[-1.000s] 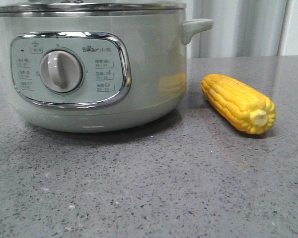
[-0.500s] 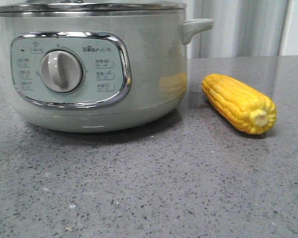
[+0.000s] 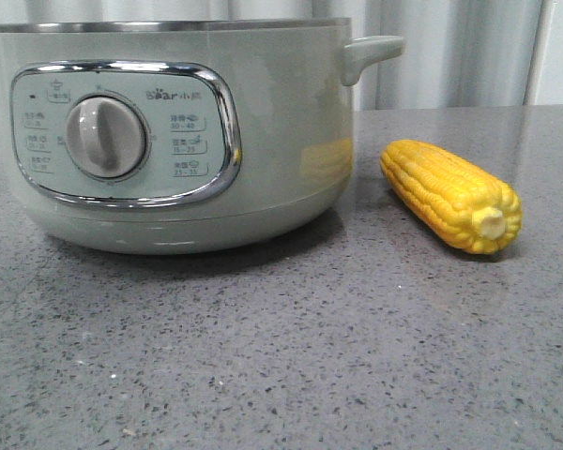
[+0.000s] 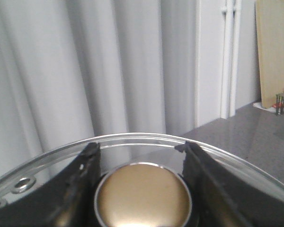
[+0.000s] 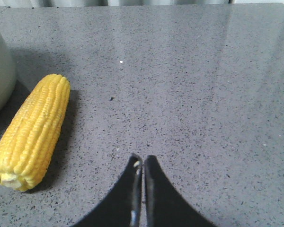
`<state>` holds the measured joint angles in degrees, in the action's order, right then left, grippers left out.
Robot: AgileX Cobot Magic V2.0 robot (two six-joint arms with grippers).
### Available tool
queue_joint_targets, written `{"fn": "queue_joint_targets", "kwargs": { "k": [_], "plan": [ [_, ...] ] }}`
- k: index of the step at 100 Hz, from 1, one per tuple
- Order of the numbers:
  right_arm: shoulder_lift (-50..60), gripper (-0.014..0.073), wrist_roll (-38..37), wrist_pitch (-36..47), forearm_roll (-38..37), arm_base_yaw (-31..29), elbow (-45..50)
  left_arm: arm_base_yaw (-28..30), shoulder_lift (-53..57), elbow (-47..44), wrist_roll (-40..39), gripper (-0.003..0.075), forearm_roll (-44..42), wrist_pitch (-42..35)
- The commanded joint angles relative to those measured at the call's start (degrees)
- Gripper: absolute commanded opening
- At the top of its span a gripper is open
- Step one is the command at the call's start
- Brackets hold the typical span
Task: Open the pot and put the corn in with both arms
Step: 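Carry the glass lid off the pot and lower it beside the pot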
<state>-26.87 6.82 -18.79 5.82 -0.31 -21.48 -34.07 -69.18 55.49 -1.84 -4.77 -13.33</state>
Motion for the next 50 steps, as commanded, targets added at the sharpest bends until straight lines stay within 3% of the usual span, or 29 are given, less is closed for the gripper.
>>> {"fn": "queue_joint_targets", "kwargs": {
  "k": [1,15,50],
  "plan": [
    [-0.7,-0.0074,0.4,4.7,0.2,0.1,-1.5,1.9,5.7,2.6,0.7,-0.0020,0.2,-2.6],
    [-0.7,-0.0074,0.4,4.7,0.2,0.1,-1.5,7.4,11.9,0.8,0.7,-0.0020,0.2,3.2],
    [-0.7,-0.0074,0.4,4.7,0.2,0.1,-1.5,21.7,29.5,-16.2,0.7,-0.0020,0.2,3.2]
  ]
}}
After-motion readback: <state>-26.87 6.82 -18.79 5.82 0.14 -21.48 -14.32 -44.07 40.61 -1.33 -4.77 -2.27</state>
